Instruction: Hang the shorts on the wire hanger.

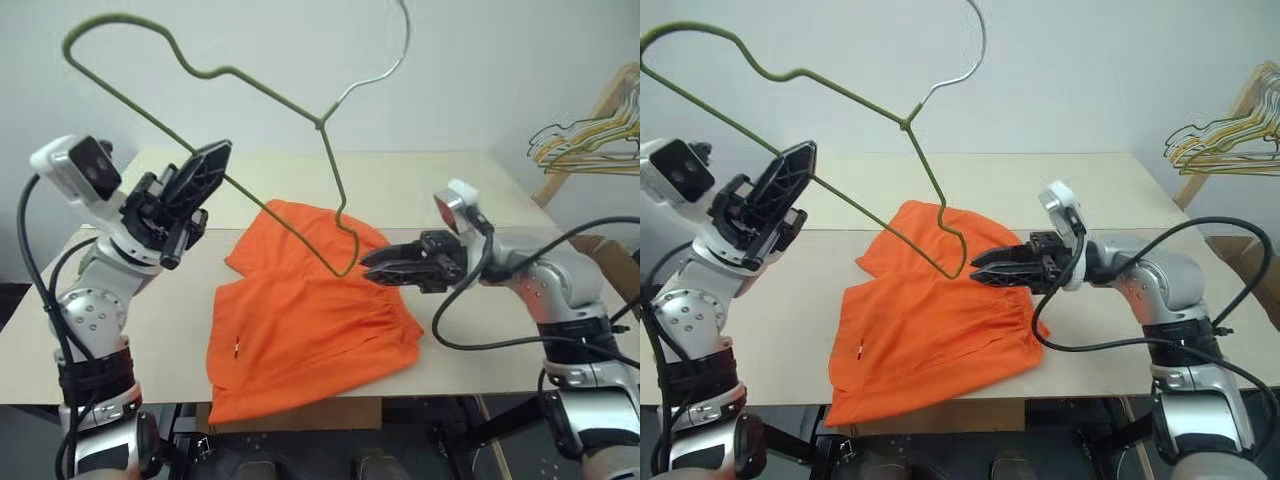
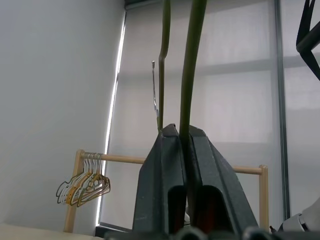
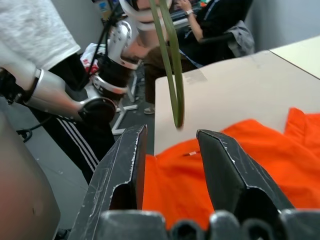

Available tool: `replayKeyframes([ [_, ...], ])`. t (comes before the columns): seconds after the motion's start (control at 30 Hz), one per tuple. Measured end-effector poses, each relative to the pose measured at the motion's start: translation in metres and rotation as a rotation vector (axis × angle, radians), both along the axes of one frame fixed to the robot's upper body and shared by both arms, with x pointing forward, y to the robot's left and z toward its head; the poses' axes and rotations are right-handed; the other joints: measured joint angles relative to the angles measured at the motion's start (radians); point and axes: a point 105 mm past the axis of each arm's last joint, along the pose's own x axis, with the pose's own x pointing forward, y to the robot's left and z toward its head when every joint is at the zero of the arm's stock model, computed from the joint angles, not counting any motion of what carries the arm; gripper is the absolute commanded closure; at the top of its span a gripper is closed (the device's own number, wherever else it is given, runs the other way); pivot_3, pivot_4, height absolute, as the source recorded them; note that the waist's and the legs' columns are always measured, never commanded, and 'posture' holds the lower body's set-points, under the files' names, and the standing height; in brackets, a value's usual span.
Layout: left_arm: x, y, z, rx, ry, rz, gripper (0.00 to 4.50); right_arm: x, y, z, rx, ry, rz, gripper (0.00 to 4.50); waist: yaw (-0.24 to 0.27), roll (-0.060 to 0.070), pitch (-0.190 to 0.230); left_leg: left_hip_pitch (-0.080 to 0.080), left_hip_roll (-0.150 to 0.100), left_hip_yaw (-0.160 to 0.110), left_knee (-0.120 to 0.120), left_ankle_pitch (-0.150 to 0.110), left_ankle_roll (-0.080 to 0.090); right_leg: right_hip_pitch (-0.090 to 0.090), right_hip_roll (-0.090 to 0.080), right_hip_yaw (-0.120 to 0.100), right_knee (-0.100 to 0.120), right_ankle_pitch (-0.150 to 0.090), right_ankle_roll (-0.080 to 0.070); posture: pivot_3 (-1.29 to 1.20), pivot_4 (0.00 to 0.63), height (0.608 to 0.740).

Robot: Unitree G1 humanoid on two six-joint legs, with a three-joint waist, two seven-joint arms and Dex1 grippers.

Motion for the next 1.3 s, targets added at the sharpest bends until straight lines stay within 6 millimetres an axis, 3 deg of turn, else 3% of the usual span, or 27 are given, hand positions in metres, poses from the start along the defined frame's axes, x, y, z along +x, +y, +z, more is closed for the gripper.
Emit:
replayKeyframes([
  [0.27, 0.002, -0.008, -0.004, -0.012, 0.009, -0.015, 4.50, -0.007, 0.016, 0.001, 0.024, 0.049, 0.061, 2.43, 0.000, 0.000, 0.000, -0.001, 0.000, -0.002, 0.001, 0.000, 0.000, 0.000, 0.000, -0.002, 0.000, 0.000, 0.000, -0.02, 0.000, 0.740],
  [0.77, 0.005, -0.013, -0.007, -0.049, 0.012, -0.015, 4.50, -0.006, 0.025, 0.000, 0.024, 0.057, 0.040, 2.43, -0.002, 0.000, 0.000, -0.001, 0.000, -0.002, 0.001, 0.000, 0.000, 0.000, 0.000, -0.002, 0.000, 0.000, 0.000, -0.03, 0.000, 0.740],
  [0.87, 0.006, -0.015, -0.008, -0.040, 0.014, -0.007, 4.50, -0.006, 0.025, 0.000, 0.024, 0.059, 0.040, 3.06, -0.002, 0.000, 0.000, -0.001, 0.000, -0.002, 0.001, 0.000, 0.000, 0.000, 0.000, -0.002, 0.000, 0.000, 0.000, -0.03, 0.000, 0.740],
  [1.0, 0.006, -0.015, -0.008, -0.039, 0.013, -0.006, 4.50, -0.005, 0.025, -0.002, 0.022, 0.083, 0.032, 4.39, -0.003, 0.000, 0.000, -0.001, 0.000, -0.002, 0.001, 0.000, 0.000, 0.000, 0.000, -0.002, 0.000, 0.000, 0.000, -0.03, 0.000, 0.740],
  [1.13, 0.008, -0.014, -0.009, -0.040, 0.017, 0.008, 4.50, -0.004, 0.026, -0.002, 0.024, 0.088, 0.030, 4.45, -0.002, 0.000, 0.000, -0.002, 0.000, -0.002, 0.001, 0.000, 0.000, 0.000, 0.000, -0.002, 0.000, 0.000, 0.000, -0.02, 0.000, 0.740],
  [1.3, 0.014, -0.015, -0.020, 0.012, 0.061, 0.052, 3.08, -0.003, 0.027, -0.001, 0.042, 0.096, 0.028, 4.50, -0.002, 0.000, 0.000, -0.001, 0.000, -0.002, 0.001, 0.000, 0.000, 0.000, 0.000, -0.002, 0.000, 0.000, 0.000, -0.02, 0.000, 0.740],
])
